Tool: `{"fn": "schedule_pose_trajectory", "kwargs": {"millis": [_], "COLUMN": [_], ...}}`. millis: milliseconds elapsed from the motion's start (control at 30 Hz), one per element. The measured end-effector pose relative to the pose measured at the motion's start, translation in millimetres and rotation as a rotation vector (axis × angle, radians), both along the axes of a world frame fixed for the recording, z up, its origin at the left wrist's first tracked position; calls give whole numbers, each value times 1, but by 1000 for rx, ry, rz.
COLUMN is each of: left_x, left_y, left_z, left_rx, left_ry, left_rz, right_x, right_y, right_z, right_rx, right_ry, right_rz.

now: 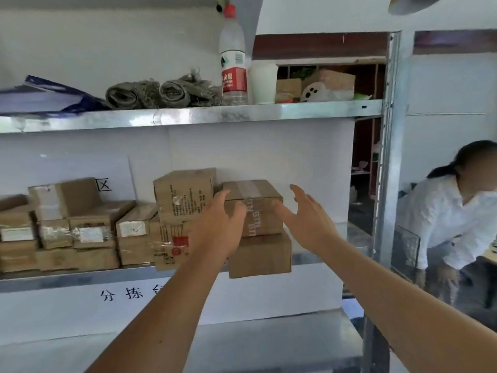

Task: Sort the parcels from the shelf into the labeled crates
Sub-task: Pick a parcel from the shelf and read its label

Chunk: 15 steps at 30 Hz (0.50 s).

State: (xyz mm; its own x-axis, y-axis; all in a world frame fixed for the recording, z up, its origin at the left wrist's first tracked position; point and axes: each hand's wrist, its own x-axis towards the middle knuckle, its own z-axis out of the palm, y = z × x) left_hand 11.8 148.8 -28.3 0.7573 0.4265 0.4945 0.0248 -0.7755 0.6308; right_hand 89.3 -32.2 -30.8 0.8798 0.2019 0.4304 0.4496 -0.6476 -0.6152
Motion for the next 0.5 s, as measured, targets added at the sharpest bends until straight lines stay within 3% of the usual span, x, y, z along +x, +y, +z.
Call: {"fn": "schedule_pose_trajectory", "kwargs": {"millis": [333,500], "left_x": [41,51], "left_y": [-4,-8], "left_z": [18,19], "left_rx": [0,34], "left_ry": [161,116], "left_rz": [93,130], "right_x": [57,60], "right_y": [21,22], "right_z": [23,18], "right_rx": [138,219], "right_ry": [274,267], "right_rz": [125,100]}}
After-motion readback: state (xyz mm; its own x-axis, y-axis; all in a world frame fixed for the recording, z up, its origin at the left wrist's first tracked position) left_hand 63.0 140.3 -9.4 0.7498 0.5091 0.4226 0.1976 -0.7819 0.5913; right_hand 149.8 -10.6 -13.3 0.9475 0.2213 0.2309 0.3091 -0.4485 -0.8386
